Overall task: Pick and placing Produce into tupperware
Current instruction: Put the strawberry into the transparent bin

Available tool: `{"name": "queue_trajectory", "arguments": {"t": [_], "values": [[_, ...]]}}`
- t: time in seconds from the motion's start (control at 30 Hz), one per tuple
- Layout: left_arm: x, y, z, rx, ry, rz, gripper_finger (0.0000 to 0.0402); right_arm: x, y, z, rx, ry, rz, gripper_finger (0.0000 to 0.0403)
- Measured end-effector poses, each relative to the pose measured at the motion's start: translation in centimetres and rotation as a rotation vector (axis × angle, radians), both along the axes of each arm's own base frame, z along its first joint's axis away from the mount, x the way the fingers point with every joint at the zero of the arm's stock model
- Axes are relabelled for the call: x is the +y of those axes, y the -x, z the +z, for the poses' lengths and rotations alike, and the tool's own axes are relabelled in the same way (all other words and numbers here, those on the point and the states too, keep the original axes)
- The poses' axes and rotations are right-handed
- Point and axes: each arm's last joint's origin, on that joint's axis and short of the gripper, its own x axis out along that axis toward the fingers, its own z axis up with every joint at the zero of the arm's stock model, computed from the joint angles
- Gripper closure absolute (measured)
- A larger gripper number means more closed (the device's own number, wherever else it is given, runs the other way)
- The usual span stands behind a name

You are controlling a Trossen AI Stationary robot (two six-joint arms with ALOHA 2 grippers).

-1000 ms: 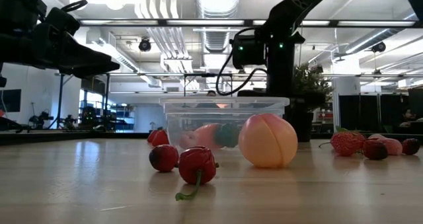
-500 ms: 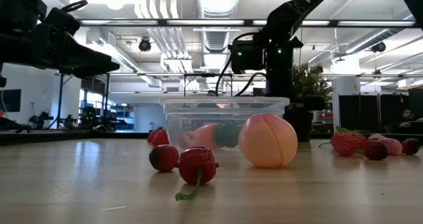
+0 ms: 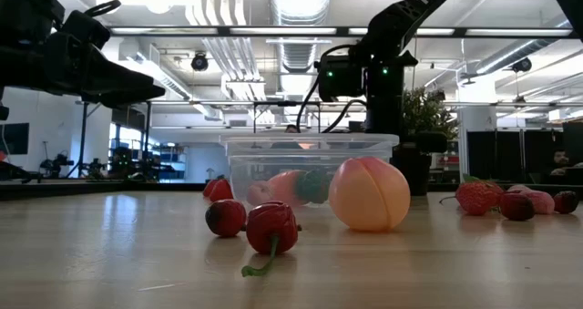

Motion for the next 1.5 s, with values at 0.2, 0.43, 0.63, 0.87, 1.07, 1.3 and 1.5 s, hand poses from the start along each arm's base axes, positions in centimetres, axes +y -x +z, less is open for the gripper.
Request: {"name": "queue_trajectory", "arguments": {"t": [0.2,0.43,0.63,0.87,1.07,1.3,1.5], "values": [[0.0,0.0,0.0,0.000,0.000,0.000,0.0119,0.0,0.0,0.0,0.007,0.002,0.028,0.0257],[0.0,0.0,0.0,0.000,0.000,0.000,0.0119,0.2,-0.1,0.0,0.007,0.004,0.034,0.0275],[0.0,0.0,0.0,0.000,0.000,0.000,0.0119,1.6,-0.5,0.4,0.000,0.004,0.076,0.0271],[0.0,0.0,0.0,0.000,0.000,0.000,0.0119,4.0,-2.4,2.9,-0.041,0.076,0.148,0.0269],[0.0,0.0,0.0,0.000,0.000,0.000,0.0119,5.2,-3.7,6.7,-0.009,0.195,0.249,0.0269],[0.0,0.0,0.0,0.000,0.000,0.000,0.0119,8.5,-6.4,11.7,-0.128,0.277,0.596,0.0268],[0.0,0.0,0.0,0.000,0.000,0.000,0.0119,10.5,-6.9,13.1,-0.237,0.181,0.640,0.0268]]}}
